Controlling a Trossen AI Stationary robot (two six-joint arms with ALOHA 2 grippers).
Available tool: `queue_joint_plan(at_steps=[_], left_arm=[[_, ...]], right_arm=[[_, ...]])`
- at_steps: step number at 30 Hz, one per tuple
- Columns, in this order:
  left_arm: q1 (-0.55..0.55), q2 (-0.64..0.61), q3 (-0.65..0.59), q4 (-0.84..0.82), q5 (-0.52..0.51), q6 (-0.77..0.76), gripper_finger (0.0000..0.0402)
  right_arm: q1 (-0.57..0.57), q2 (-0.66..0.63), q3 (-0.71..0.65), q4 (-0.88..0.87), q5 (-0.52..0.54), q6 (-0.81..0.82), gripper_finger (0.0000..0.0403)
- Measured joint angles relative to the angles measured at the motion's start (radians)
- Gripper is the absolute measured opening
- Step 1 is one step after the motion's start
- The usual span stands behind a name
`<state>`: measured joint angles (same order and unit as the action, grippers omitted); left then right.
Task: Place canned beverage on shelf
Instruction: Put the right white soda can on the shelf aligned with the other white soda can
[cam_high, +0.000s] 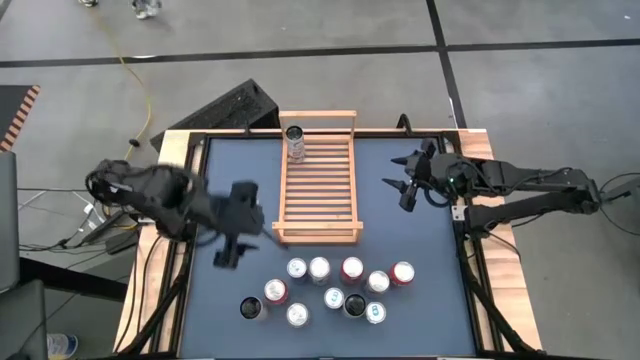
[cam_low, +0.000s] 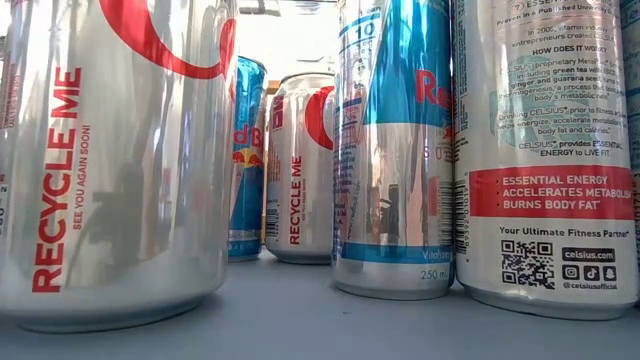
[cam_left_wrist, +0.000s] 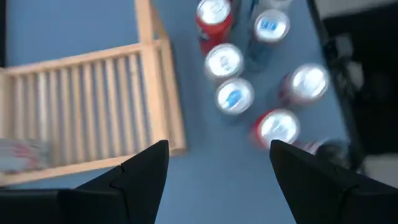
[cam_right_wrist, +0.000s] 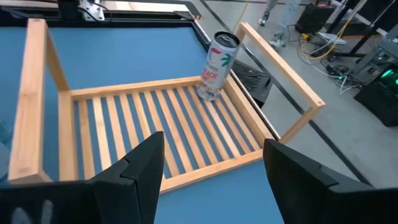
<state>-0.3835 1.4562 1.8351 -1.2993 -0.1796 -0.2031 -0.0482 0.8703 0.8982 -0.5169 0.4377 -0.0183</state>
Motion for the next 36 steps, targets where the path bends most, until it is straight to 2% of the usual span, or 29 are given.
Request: queue_joint_plan(at_steps=[4, 8, 11, 16, 22, 26, 32, 36], left_arm=[[-0.110, 0.001, -0.116, 0.086, -0.123, -0.202, 0.0268], [-0.172, 0.001, -0.194, 0.107, -0.206, -0.285, 0.0268], [-0.199, 0.001, -0.204, 0.111, -0.267, -0.319, 0.0268], [-0.208, 0.000, -0.199, 0.121, -0.319, -0.266, 0.0268], [-0.208, 0.000, -0.195, 0.123, -0.326, -0.197, 0.0268], [-0.208, -0.005, -0.195, 0.121, -0.325, -0.169, 0.0268], [-0.208, -0.024, -0.195, 0.120, -0.335, -0.167, 0.0268], [-0.208, -0.024, -0.195, 0.121, -0.356, -0.135, 0.0268]], right_arm=[[0.013, 0.003, 0.000, 0.000, -0.001, 0.032, 0.0255], [0.047, 0.040, 0.000, -0.002, -0.071, 0.069, 0.0255], [0.105, 0.090, 0.032, -0.016, -0.122, 0.126, 0.0255], [0.227, 0.200, 0.135, -0.237, -0.116, 0.263, 0.0255], [0.371, 0.315, 0.218, -0.570, -0.131, 0.568, 0.0255], [0.480, 0.342, 0.256, -0.616, -0.174, 0.707, 0.0255], [0.623, 0.345, 0.272, -0.633, -0.177, 0.892, 0.0255], [0.670, 0.383, 0.267, -0.625, -0.240, 0.918, 0.0255]])
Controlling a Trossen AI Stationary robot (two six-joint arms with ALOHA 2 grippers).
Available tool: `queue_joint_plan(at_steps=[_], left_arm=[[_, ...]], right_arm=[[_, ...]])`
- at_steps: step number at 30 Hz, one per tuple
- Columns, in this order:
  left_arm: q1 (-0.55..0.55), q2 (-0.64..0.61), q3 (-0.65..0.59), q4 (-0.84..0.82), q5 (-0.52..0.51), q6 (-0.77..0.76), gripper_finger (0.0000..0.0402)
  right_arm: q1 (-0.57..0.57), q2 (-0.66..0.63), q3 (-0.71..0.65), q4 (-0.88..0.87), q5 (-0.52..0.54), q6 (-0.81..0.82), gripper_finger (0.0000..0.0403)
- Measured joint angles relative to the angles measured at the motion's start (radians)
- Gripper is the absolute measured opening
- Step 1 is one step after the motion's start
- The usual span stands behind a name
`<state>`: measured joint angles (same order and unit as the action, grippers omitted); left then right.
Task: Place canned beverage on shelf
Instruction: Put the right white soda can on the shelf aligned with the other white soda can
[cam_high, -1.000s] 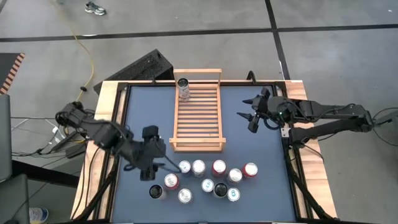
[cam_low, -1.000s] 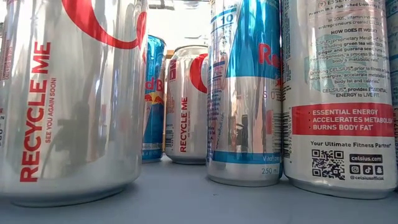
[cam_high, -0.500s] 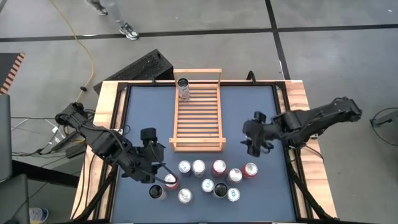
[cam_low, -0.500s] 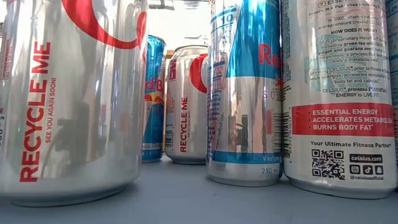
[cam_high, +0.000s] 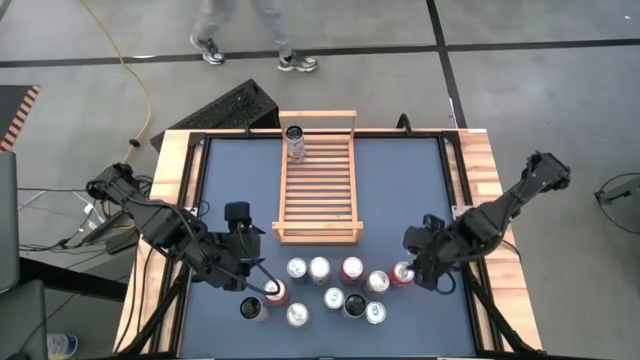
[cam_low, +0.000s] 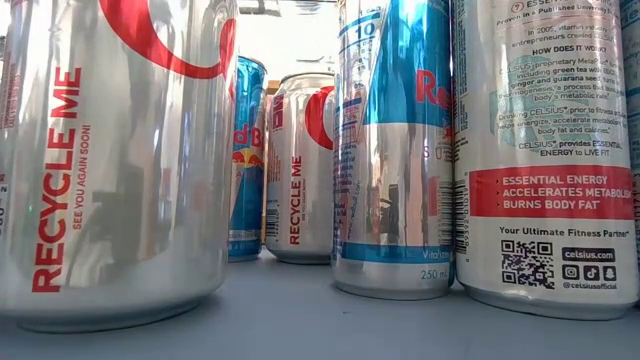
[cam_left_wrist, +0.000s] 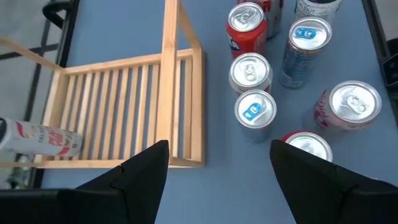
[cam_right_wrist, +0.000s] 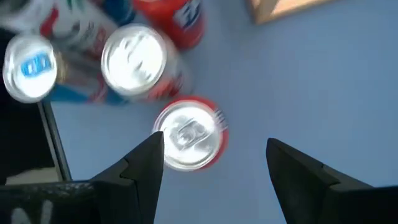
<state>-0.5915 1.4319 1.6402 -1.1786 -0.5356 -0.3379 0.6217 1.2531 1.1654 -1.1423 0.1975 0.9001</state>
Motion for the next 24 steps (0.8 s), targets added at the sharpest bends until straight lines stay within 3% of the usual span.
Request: queue_joint_plan(at_steps=[9, 17, 24], left_arm=[[0.000, 0.000, -0.003, 0.082, -0.021, 0.099, 0.0268], [0.068, 0.053, -0.009, 0.329, 0.147, 0.349, 0.0268], [0.148, 0.147, -0.010, 0.266, 0.204, 0.387, 0.0268]], right_arm=[[-0.006, 0.047, -0.001, 0.008, -0.019, -0.004, 0.0255], [-0.014, 0.043, -0.001, 0.020, -0.013, -0.015, 0.0255], [0.001, 0.043, -0.001, 0.025, 0.001, -0.022, 0.0255]])
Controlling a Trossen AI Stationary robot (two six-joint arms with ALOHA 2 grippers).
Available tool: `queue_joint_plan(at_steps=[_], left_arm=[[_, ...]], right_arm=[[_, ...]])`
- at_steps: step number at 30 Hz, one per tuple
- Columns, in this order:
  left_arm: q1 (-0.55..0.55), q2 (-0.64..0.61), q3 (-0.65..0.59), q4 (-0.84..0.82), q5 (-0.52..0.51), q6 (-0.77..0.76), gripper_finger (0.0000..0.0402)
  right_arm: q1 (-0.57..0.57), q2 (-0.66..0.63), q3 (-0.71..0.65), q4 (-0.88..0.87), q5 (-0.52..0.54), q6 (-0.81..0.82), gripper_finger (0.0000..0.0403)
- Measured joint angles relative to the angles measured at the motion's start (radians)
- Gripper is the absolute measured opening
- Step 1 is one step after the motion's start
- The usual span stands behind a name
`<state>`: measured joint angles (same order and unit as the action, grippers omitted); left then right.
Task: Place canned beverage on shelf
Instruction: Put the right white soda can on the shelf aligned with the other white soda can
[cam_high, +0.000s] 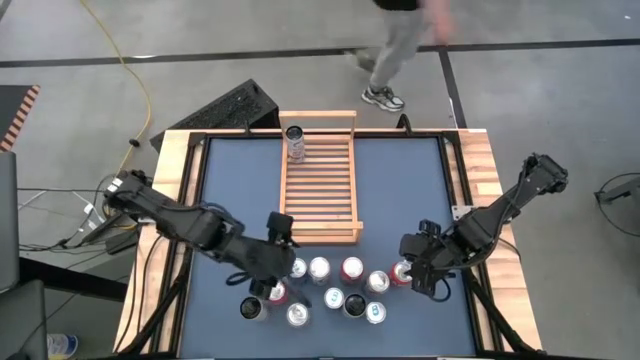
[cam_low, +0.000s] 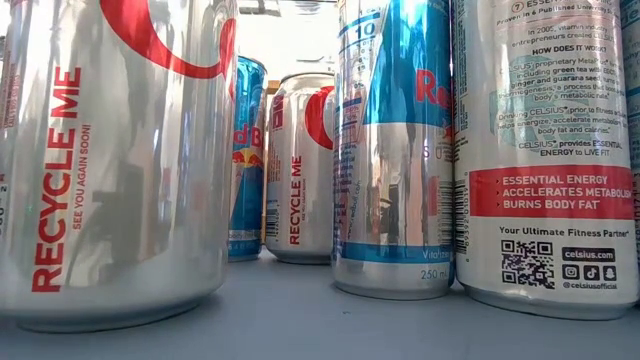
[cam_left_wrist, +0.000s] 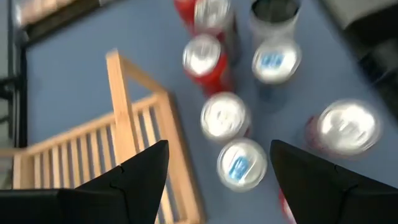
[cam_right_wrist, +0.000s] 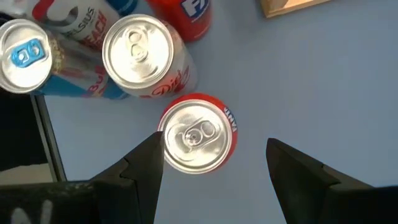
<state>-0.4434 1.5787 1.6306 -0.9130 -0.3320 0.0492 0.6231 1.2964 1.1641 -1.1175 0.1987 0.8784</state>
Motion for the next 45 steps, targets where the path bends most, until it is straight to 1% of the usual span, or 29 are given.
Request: queue_joint_plan(at_steps=[1, 5, 7, 12, 22, 30, 33, 38, 41, 45], left_arm=[[0.013, 0.011, 0.000, -0.003, 0.019, 0.002, 0.0268], [0.071, 0.036, 0.000, 0.005, 0.164, -0.031, 0.0268], [0.095, 0.043, 0.000, 0.001, 0.189, -0.048, 0.0268], [0.103, 0.044, 0.000, -0.011, 0.190, -0.039, 0.0268], [0.063, 0.043, 0.000, 0.033, 0.193, -0.056, 0.0268], [0.045, 0.030, 0.000, 0.018, 0.185, -0.082, 0.0268], [0.031, 0.012, 0.000, 0.017, 0.186, -0.096, 0.0268], [-0.002, 0.016, 0.000, 0.012, 0.179, -0.096, 0.0268], [-0.019, 0.015, 0.000, 0.014, 0.143, -0.114, 0.0268], [-0.050, 0.010, 0.015, 0.014, 0.130, -0.166, 0.0268]], right_arm=[[0.000, 0.000, 0.000, 0.000, 0.008, 0.000, 0.0255], [-0.001, 0.000, 0.000, 0.003, 0.016, 0.003, 0.0255], [-0.001, 0.005, 0.000, 0.008, 0.032, 0.004, 0.0255], [-0.001, 0.029, 0.000, 0.004, 0.069, -0.003, 0.0255], [-0.011, 0.104, -0.001, 0.000, 0.070, -0.063, 0.0255], [-0.025, 0.132, 0.003, 0.001, 0.063, -0.127, 0.0255], [-0.041, 0.131, 0.041, -0.002, 0.063, -0.163, 0.0255], [-0.052, 0.130, 0.174, 0.021, 0.067, -0.261, 0.0255], [-0.039, 0.131, 0.234, 0.107, 0.097, -0.335, 0.0255], [-0.019, 0.132, 0.246, 0.228, 0.098, -0.406, 0.0255]])
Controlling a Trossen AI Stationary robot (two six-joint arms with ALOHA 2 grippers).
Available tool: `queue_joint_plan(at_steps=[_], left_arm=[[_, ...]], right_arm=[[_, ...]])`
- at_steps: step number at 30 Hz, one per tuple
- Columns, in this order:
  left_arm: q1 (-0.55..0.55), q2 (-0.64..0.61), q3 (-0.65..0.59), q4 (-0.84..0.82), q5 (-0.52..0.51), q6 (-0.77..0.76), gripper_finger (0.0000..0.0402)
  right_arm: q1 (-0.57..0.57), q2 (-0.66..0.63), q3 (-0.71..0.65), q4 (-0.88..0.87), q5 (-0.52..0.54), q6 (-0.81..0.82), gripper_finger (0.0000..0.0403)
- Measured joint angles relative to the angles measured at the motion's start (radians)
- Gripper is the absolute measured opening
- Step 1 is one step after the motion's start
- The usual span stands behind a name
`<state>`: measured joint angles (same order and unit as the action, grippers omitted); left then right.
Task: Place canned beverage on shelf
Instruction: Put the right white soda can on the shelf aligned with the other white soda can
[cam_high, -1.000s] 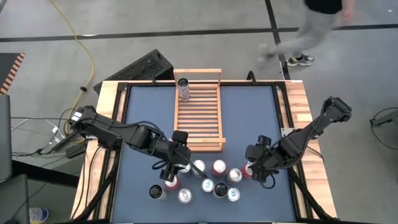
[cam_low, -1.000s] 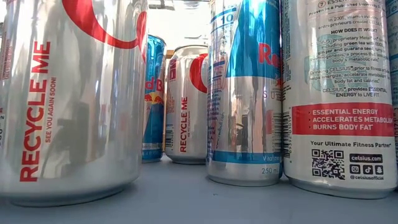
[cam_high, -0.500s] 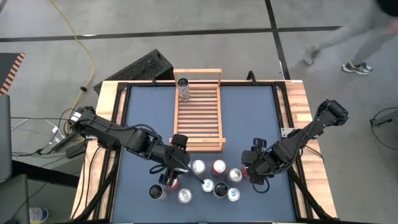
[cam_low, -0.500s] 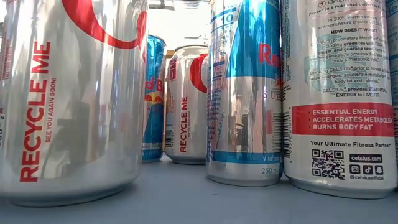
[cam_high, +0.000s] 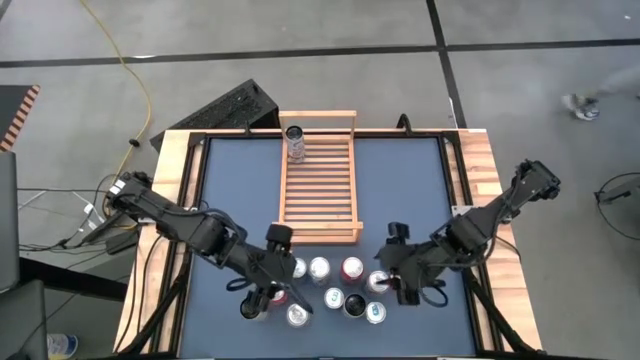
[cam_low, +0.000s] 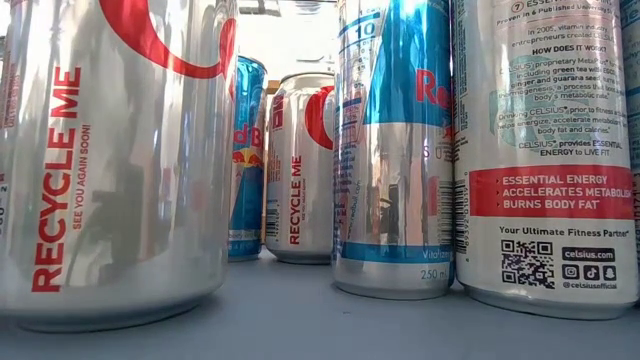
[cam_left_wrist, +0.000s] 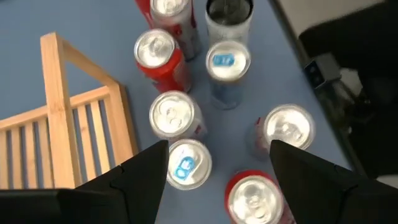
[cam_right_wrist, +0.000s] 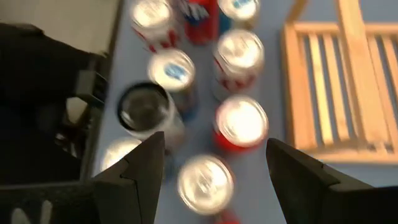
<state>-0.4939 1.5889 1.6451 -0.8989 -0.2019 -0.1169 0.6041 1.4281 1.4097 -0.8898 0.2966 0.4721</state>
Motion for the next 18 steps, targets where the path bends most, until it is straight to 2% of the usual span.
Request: queue_joint_plan(at_steps=[6, 14, 18], left_arm=[[-0.072, -0.002, 0.022, 0.000, -0.007, -0.037, 0.0268], [-0.178, -0.012, 0.022, -0.053, -0.018, -0.115, 0.0268], [-0.241, -0.014, 0.022, -0.064, -0.050, -0.129, 0.0268]], right_arm=[[0.024, 0.039, 0.001, 0.107, 0.023, -0.011, 0.0255], [0.031, 0.197, -0.001, 0.228, 0.036, -0.010, 0.0255], [0.029, 0.277, 0.059, 0.239, 0.017, 0.001, 0.0255]])
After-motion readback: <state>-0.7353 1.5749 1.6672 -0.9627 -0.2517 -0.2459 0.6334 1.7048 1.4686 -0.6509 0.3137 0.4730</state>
